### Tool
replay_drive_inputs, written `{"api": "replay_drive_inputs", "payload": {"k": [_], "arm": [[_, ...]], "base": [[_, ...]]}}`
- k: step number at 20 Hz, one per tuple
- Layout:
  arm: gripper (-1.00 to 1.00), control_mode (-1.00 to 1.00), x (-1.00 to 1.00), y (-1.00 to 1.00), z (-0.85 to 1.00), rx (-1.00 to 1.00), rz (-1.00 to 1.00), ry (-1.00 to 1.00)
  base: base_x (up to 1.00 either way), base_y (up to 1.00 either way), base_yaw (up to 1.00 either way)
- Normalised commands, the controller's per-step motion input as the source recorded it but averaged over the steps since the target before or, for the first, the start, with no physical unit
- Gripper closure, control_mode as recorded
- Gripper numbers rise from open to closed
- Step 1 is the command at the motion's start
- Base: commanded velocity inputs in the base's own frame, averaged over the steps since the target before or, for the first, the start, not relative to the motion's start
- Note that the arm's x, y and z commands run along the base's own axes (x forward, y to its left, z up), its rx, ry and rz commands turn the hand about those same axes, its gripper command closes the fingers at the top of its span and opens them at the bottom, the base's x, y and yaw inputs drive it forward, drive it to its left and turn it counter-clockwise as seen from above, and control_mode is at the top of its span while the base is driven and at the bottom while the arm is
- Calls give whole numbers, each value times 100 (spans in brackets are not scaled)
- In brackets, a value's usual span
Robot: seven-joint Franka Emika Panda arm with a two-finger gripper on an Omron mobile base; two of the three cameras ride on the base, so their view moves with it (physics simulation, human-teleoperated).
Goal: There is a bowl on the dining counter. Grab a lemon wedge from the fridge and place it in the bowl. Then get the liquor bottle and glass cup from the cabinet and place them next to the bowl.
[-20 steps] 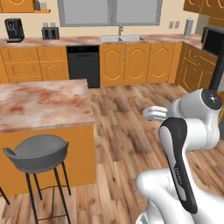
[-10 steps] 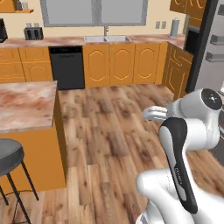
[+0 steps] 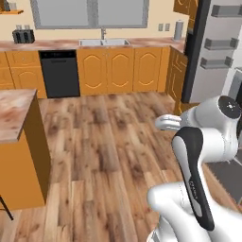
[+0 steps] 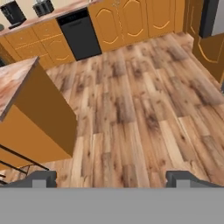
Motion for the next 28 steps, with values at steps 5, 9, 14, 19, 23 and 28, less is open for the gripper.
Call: {"api": "replay_drive_inputs", "payload": {"k": [5, 9, 14, 19, 23, 28], "arm": [[-100, 100, 0, 0, 0, 0, 0, 0], [-100, 100, 0, 0, 0, 0, 0, 0], [-100, 100, 0, 0, 0, 0, 0, 0], [-100, 100, 0, 0, 0, 0, 0, 0], [-100, 100, 0, 0, 0, 0, 0, 0], [-100, 100, 0, 0, 0, 0, 0, 0]], "base": [[34, -73, 5], [50, -67, 4], [65, -60, 7], [98, -14, 3], [82, 41, 0], [66, 73, -4]]}}
